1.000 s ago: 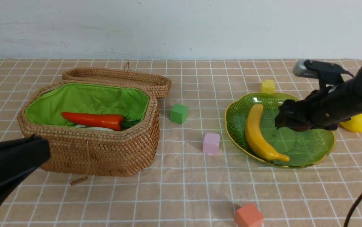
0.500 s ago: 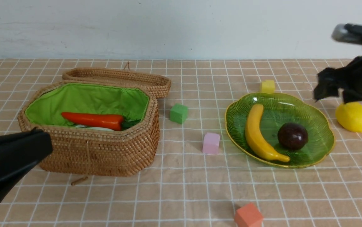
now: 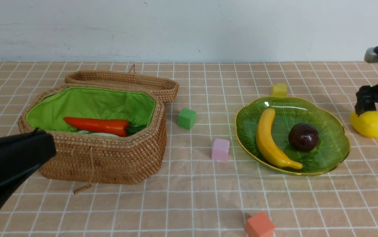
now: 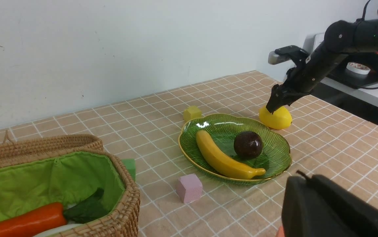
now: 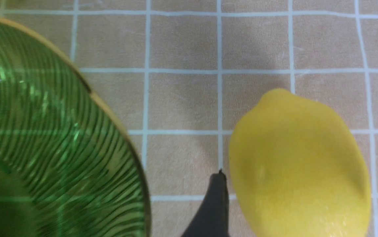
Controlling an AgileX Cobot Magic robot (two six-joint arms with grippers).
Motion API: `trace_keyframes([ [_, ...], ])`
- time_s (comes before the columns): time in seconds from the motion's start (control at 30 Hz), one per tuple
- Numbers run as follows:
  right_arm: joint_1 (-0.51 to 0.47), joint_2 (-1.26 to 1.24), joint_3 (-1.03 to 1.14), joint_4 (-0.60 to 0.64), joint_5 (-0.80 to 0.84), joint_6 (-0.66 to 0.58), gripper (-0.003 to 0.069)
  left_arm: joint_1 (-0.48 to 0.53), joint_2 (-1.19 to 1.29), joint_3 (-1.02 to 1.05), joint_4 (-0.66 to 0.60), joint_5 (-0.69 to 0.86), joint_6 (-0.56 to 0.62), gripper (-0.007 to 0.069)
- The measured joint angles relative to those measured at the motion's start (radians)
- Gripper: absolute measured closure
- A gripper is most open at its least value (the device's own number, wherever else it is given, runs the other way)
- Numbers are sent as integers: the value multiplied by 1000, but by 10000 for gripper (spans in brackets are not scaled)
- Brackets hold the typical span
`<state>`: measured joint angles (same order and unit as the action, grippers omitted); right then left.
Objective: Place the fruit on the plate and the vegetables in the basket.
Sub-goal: Use the right arm to grab a lemon and put it into the right plate
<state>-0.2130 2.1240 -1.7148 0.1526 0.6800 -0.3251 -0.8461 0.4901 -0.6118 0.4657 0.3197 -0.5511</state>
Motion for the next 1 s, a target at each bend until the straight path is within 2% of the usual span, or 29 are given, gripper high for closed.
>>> trace_keyframes([
  [0.13,-2,91,-6,-23,-42,-1,-10,0,0,0,0,1,-4,622],
  [0.37,-3,120,-16,2,-59,-1,74,0,0,0,0,24,-31,622],
  [0.57,0,45,-8,14,68,19,74,0,0,3,0,28,-34,622],
  [0.77,73,-114,-7,233,160,-124,74,0,0,3,1,29,-34,622],
  [0.87,125,-97,-7,300,178,-167,74,0,0,3,0,29,-34,622],
  [1.0,150,-43,-7,312,170,-173,70,0,0,3,0,29,-33,622],
])
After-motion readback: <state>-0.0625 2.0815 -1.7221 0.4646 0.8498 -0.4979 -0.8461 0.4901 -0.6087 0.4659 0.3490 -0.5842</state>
